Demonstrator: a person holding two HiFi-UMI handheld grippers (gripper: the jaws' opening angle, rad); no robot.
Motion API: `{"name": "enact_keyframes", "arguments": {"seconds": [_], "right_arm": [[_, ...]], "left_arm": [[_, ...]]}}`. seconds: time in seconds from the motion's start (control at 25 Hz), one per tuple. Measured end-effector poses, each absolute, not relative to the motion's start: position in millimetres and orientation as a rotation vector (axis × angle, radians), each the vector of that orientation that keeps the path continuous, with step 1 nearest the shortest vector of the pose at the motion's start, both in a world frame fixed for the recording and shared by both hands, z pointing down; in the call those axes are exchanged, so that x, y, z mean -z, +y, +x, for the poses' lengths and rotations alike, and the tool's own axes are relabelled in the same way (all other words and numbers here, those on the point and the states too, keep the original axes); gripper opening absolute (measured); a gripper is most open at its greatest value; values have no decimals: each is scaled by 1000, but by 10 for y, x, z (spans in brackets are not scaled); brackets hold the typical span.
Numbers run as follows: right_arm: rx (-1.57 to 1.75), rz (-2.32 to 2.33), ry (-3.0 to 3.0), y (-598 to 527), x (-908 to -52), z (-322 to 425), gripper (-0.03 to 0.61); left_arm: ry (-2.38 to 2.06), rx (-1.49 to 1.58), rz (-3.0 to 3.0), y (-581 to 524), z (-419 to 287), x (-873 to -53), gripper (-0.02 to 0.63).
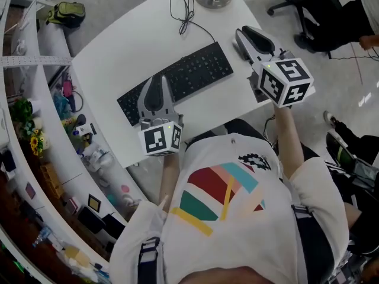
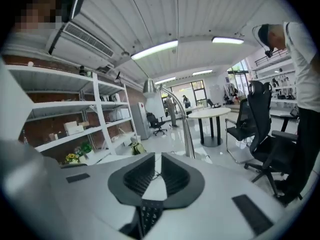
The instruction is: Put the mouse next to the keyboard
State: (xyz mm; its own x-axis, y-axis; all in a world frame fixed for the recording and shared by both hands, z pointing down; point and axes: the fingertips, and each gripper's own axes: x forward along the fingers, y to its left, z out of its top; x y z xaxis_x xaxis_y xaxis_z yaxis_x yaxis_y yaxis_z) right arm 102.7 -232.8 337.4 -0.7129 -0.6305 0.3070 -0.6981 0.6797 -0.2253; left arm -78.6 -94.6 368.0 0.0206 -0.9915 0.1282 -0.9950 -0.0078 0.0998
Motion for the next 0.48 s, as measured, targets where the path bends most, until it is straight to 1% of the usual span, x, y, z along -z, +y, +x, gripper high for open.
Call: {"name": "enact_keyframes", "arguments": {"seconds": [0.04,0.08,0.28,0.48], "right_arm": [[-462,1086,-2723,-2269,-3222,979,30],[-434,1085,-2758,-2206,-3081,919,12],[-322,984,-2890,-1862,-2638,532,12],[-237,852,-2863,-1538,-2758,228,12]], "left_arm": [[-2105,-25,2124,-928,-812,-3616,109],[-2118,-20,2126,-910,-844,-3550,109],[-2183,-26,2139,-828,-1070,-3234,107],[-2256,5,2128,-707,-1264,-2936,107]]}}
